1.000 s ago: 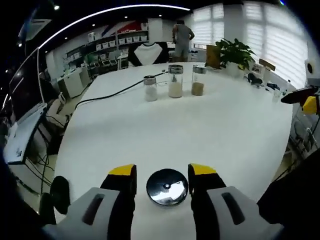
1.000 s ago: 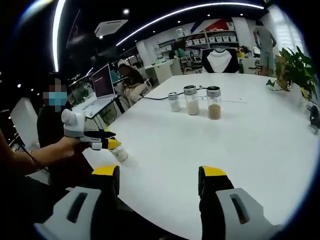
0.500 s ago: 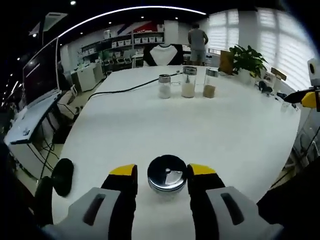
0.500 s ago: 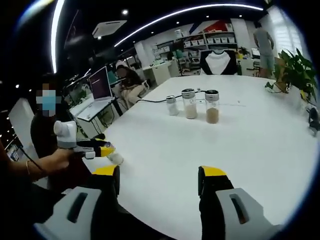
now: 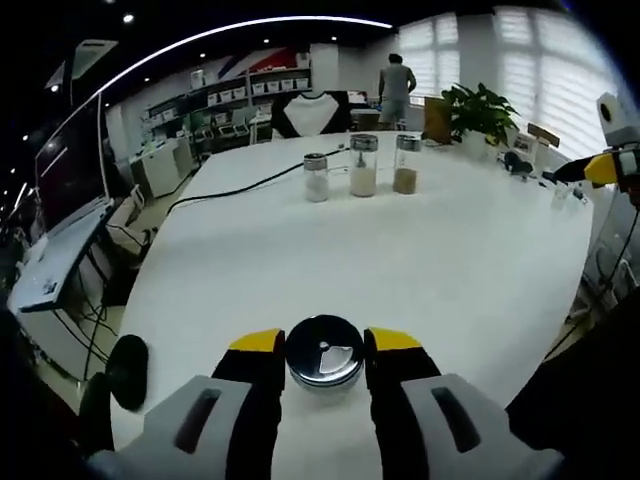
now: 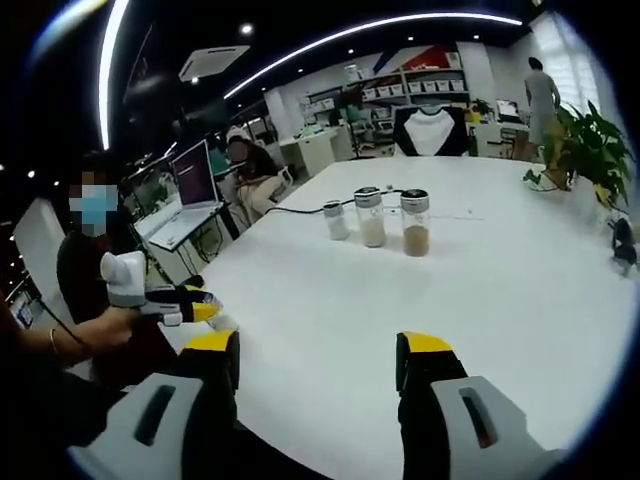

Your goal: Rotate the seasoning bottle until the label or dispensing opening points toward the visible target arrow and the bottle remains upright within the marked orientation range

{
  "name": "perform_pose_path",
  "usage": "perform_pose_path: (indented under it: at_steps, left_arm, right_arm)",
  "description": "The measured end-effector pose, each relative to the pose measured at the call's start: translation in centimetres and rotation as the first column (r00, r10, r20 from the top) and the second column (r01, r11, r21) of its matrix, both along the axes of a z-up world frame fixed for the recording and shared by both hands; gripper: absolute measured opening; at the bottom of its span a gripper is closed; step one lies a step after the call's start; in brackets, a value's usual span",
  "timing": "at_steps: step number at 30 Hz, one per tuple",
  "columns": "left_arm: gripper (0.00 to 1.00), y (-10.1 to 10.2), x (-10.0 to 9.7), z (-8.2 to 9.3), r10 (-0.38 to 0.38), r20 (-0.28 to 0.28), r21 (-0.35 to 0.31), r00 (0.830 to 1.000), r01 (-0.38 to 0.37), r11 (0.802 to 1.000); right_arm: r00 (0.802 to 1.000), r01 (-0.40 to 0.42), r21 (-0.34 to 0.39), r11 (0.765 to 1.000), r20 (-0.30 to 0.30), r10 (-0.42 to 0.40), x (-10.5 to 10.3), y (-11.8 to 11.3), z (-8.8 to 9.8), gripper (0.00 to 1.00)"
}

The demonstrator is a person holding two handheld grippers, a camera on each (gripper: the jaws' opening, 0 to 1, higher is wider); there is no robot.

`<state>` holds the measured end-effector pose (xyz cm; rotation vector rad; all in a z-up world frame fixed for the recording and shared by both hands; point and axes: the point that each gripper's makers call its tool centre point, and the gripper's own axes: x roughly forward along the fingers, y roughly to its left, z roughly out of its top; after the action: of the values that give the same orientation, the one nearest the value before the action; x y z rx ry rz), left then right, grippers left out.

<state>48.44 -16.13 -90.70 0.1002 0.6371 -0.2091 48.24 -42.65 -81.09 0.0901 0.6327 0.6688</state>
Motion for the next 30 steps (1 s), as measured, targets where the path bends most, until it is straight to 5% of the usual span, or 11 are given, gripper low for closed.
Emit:
perform_pose_path:
  at_steps: [18, 30]
  left_arm:
    - [0.32, 0.7, 2.2, 0.1, -0.041, 0.044, -0.04, 0.998, 0.043, 0.998]
    - [0.32, 1.4, 3.8, 0.4, -0.004, 0.065, -0.056, 0.998, 0.008, 0.998]
  right_arm:
    - [0.998, 0.06, 0.01, 0.998, 0.005, -0.06, -0.5, -1.3, 0.0, 0.62]
    - [0.995, 0.092, 0.035, 0.995, 0.019, -0.093, -0.1, -1.9, 0.2, 0.61]
